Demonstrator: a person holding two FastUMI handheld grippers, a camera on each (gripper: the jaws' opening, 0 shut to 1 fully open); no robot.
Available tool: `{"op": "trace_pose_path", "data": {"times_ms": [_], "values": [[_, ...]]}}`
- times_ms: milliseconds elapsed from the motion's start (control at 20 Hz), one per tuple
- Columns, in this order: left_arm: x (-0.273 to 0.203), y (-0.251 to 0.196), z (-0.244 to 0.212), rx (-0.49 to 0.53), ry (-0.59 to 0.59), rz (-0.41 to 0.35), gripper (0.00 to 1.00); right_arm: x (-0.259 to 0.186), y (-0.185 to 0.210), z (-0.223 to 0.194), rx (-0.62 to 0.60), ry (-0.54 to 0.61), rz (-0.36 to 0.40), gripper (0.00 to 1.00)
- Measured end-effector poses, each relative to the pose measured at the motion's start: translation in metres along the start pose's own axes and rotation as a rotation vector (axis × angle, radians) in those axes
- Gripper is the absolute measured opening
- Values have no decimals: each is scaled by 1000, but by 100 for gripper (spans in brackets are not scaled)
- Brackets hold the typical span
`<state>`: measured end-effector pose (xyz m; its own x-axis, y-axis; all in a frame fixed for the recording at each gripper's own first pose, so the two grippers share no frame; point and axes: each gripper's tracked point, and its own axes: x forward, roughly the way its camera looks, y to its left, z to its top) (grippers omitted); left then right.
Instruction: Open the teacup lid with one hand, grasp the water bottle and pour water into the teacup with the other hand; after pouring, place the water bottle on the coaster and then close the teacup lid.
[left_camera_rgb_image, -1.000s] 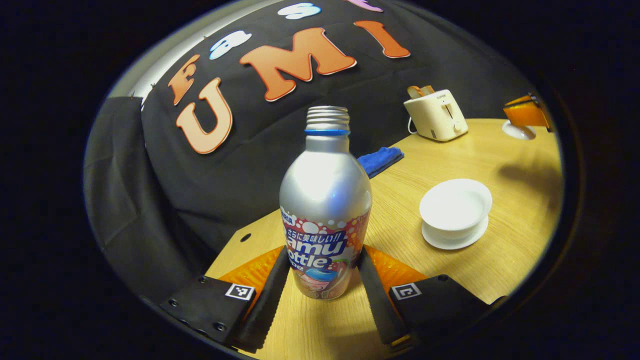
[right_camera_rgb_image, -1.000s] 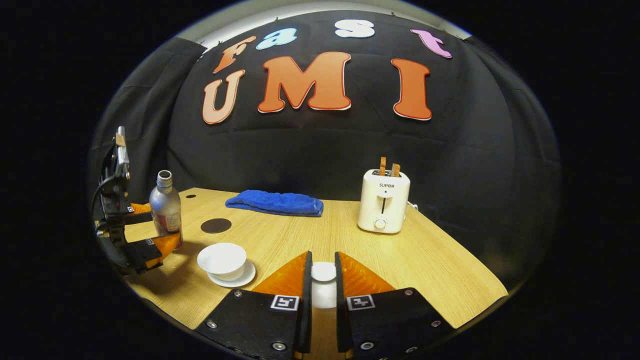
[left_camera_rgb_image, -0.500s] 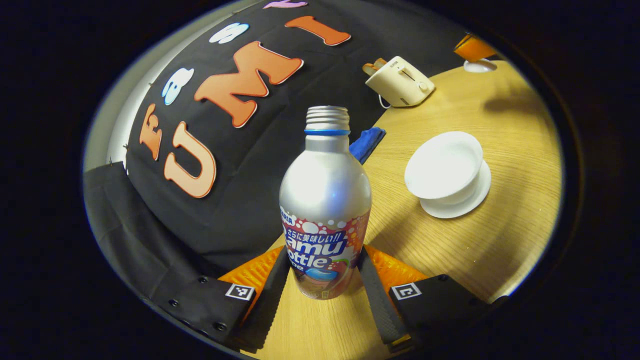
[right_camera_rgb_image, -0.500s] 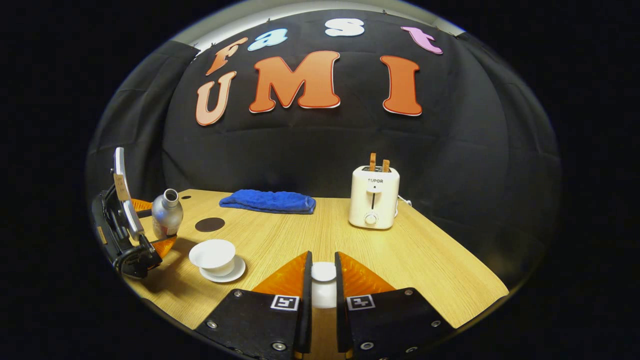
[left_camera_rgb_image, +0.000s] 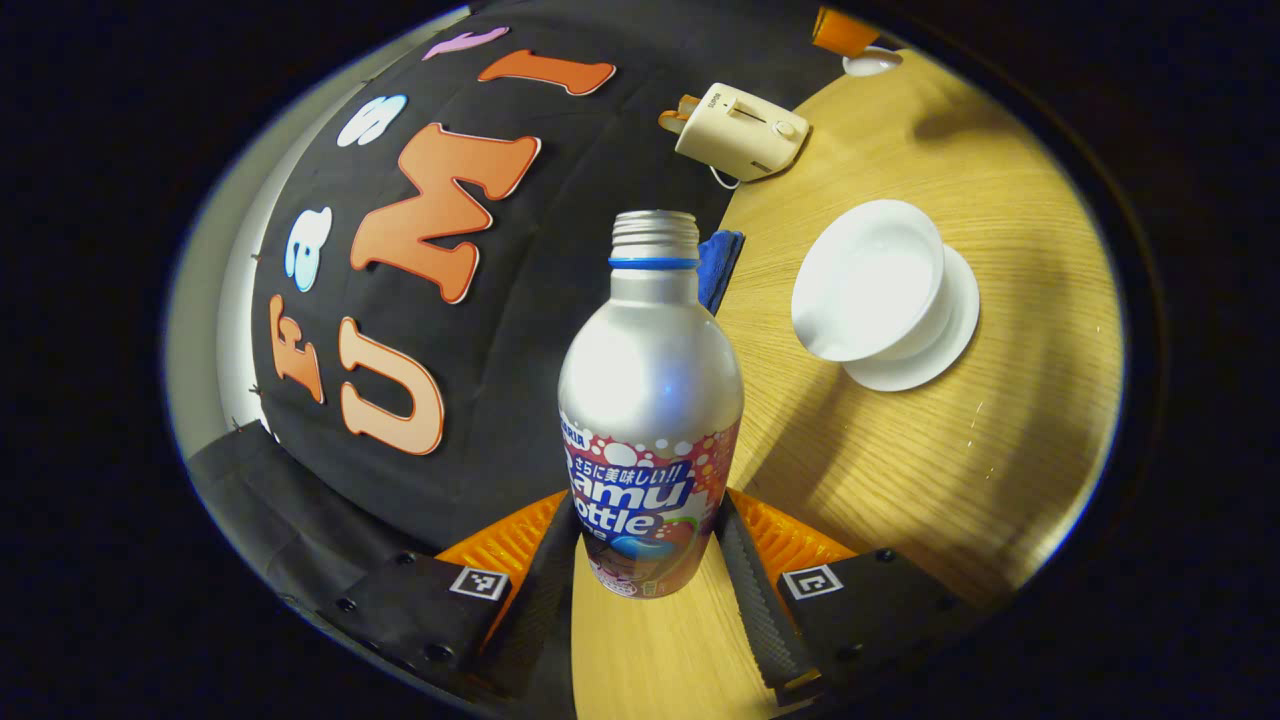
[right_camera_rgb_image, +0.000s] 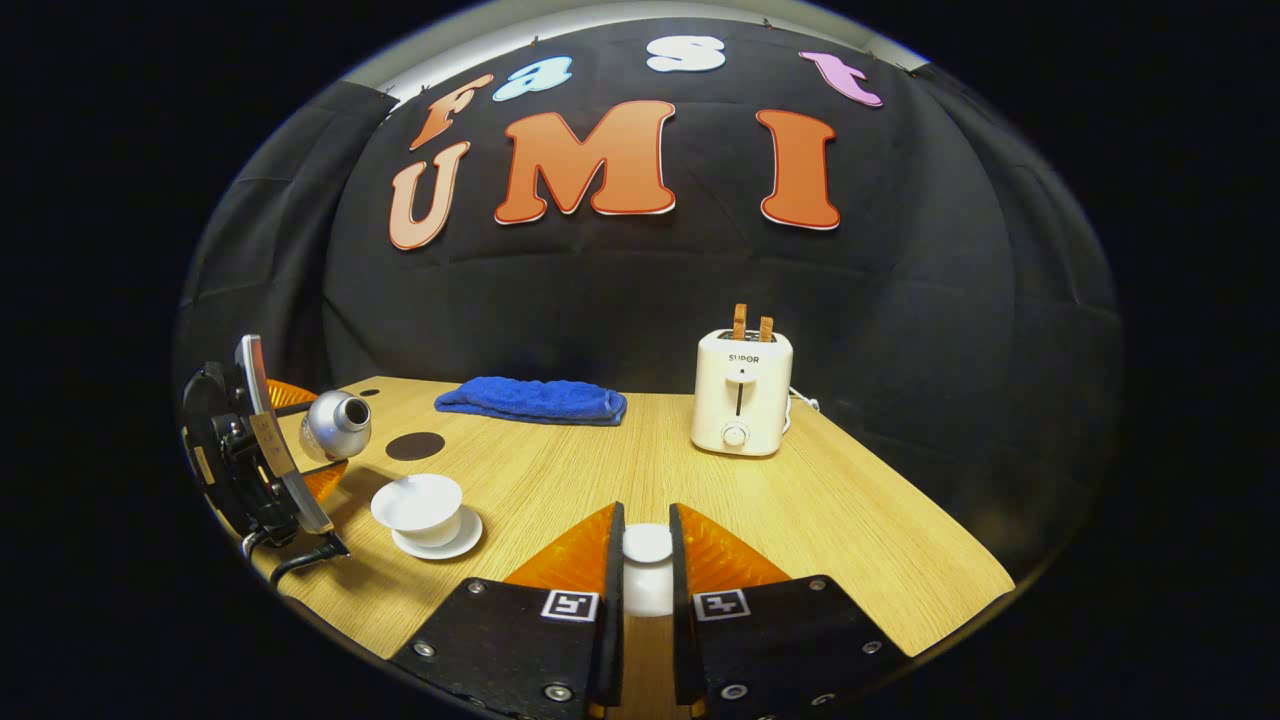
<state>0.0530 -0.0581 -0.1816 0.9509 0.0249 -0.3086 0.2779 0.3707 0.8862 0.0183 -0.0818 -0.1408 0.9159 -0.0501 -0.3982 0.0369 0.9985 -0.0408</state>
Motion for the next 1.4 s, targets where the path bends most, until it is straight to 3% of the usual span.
{"op": "trace_pose_path", "data": {"times_ms": [400, 500, 550, 650, 850, 950, 1000, 1100, 1200, 1400], "values": [[4, 4, 1, 212, -29, 28, 81, -4, -7, 1, 23, 2, -8, 20], [0, 4, 3, 279, -46, 54, 84, -5, -4, 2, 34, -1, 0, 20], [2, 4, -1, 298, -50, 55, 87, -5, -6, 2, 28, -3, -8, 20], [5, 6, -3, 329, -56, 56, 81, -5, -7, 3, 19, -2, -11, 20], [6, 13, 0, 407, -80, 75, 84, -7, -6, 5, 27, -5, -6, 20], [8, 15, 1, 433, -88, 79, 81, -8, -6, 6, 23, -9, -8, 20], [7, 17, 3, 448, -95, 80, 84, -9, -6, 7, 23, -10, -7, 20], [8, 19, 4, 476, -107, 83, 81, -10, -6, 7, 20, -11, -6, 20], [7, 23, 7, 508, -117, 99, 87, -9, -7, 8, 15, -13, -9, 20], [7, 27, 10, 568, -127, 118, 84, -11, -7, 8, 15, -13, -7, 20]]}}
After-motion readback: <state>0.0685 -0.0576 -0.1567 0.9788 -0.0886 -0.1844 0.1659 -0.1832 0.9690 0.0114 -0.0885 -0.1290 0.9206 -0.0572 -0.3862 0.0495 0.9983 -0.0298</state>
